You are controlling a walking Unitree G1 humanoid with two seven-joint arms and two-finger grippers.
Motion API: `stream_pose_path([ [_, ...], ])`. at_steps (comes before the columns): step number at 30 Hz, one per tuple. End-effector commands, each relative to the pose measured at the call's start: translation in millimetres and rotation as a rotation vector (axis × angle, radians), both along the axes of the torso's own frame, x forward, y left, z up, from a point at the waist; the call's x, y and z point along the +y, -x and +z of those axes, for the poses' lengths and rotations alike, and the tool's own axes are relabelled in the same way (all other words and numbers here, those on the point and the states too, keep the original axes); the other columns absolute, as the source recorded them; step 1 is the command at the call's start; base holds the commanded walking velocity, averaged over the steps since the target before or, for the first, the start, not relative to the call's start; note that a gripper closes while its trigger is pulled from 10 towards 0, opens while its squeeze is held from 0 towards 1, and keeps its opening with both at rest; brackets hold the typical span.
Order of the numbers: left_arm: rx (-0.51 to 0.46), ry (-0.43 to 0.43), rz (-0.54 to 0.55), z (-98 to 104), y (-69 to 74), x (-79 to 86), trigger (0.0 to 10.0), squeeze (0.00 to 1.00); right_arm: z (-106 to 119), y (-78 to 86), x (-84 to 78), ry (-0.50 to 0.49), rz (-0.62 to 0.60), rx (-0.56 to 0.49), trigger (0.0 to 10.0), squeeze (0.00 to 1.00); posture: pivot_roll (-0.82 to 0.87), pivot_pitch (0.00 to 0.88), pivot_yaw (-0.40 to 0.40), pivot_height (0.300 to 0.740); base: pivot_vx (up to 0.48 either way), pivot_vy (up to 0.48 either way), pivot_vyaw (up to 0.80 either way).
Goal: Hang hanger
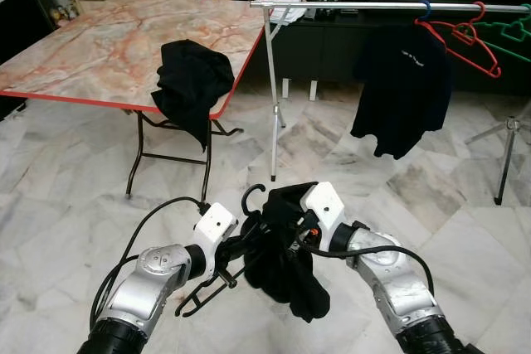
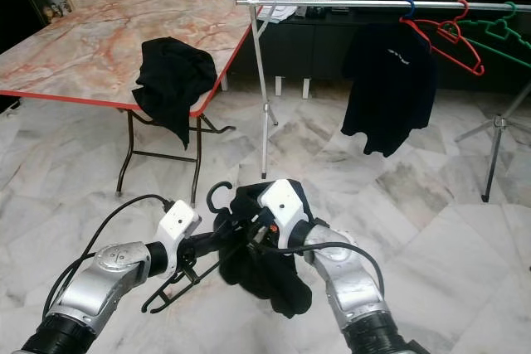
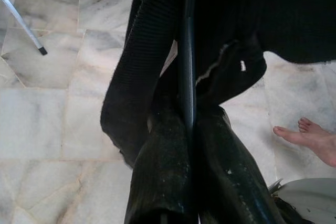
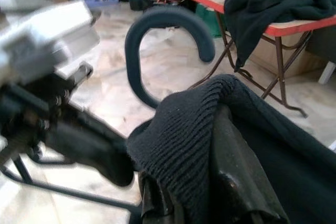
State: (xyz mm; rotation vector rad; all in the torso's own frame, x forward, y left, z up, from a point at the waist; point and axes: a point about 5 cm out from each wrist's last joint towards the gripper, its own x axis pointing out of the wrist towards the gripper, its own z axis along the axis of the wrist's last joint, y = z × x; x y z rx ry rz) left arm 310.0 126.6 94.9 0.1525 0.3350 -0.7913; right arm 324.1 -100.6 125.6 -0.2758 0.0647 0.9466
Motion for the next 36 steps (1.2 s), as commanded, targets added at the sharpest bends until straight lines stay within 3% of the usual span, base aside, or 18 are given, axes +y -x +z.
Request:
stream_pose_path([
  [1,-0.007,0.015,0.003,3.1,0.1,1.4,10.0,0.0,-8.2,-4.8,-5.0,0.08,-0.059,-0.008,10.0,0.0,0.11,0.107,0.071,0.74,0.0,0.0,0.0],
  [3,-0.003,0.016,0.002,2.2,1.1,1.4,10.0,0.0,-15.2,-18.7,-21.7,0.183,-0.248,-0.02,10.0,0.0,0.1,0.108,0.071,0.74,0.0,0.0,0.0],
  [4,-0.003,0.016,0.002,2.2,1.1,1.4,10.0,0.0,-15.2,-18.7,-21.7,0.183,-0.248,-0.02,10.0,0.0,0.1,0.108,0.071,0.74,0.0,0.0,0.0],
  [6,0.001,0.018,0.001,1.8,1.6,1.5,10.0,0.0,-8.2,-28.2,-34.3,0.171,-0.399,-0.047,10.0,0.0,0.11,0.113,0.073,0.74,0.0,0.0,0.0],
  [8,0.002,0.02,0.001,1.8,1.7,1.5,10.0,0.0,-2.9,-30.3,-35.4,0.158,-0.415,-0.076,10.0,0.0,0.11,0.113,0.073,0.74,0.0,0.0,0.0],
  [10,0.003,0.02,-0.001,1.7,1.8,1.2,10.0,0.0,1.7,-29.9,-30.6,0.112,-0.39,-0.081,10.0,0.0,0.1,0.114,0.073,0.74,0.0,0.0,0.0],
  [12,0.003,0.021,-0.002,1.9,1.7,1.0,10.0,0.0,7.5,-23.2,-15.9,0.012,-0.265,-0.066,10.0,0.0,0.11,0.114,0.071,0.74,0.0,0.0,0.0],
  [16,0.002,0.024,-0.003,2.4,1.8,0.7,10.0,0.0,12.6,-13.8,-2.3,-0.053,-0.128,-0.068,10.0,0.0,0.11,0.115,0.07,0.74,0.0,0.0,0.0],
  [19,0.003,0.025,-0.004,2.0,2.4,0.9,10.0,0.0,16.1,8.1,11.7,-0.087,0.096,-0.059,10.0,0.0,0.11,0.115,0.07,0.74,0.0,0.0,0.0],
  [21,0.005,0.026,-0.005,1.7,2.8,0.6,10.0,0.0,15.9,14.4,13.6,-0.09,0.148,-0.051,10.0,0.0,0.1,0.116,0.069,0.74,0.0,0.0,0.0],
  [25,0.007,0.027,-0.008,1.3,3.0,0.0,10.0,0.0,11.1,14.8,11.1,-0.069,0.14,-0.034,10.0,0.0,0.1,0.118,0.069,0.74,0.0,0.0,0.0],
  [30,0.006,0.028,-0.015,1.5,3.5,-0.2,10.0,0.0,1.9,6.3,-0.5,-0.015,0.038,-0.004,10.0,0.0,0.1,0.119,0.069,0.74,0.0,0.0,0.0],
  [36,0.009,0.031,-0.091,3.6,10.1,-2.8,10.0,0.0,-5.1,4.1,-4.1,0.04,0.004,0.0,10.0,0.0,0.1,0.12,0.068,0.74,0.0,0.0,0.0],
])
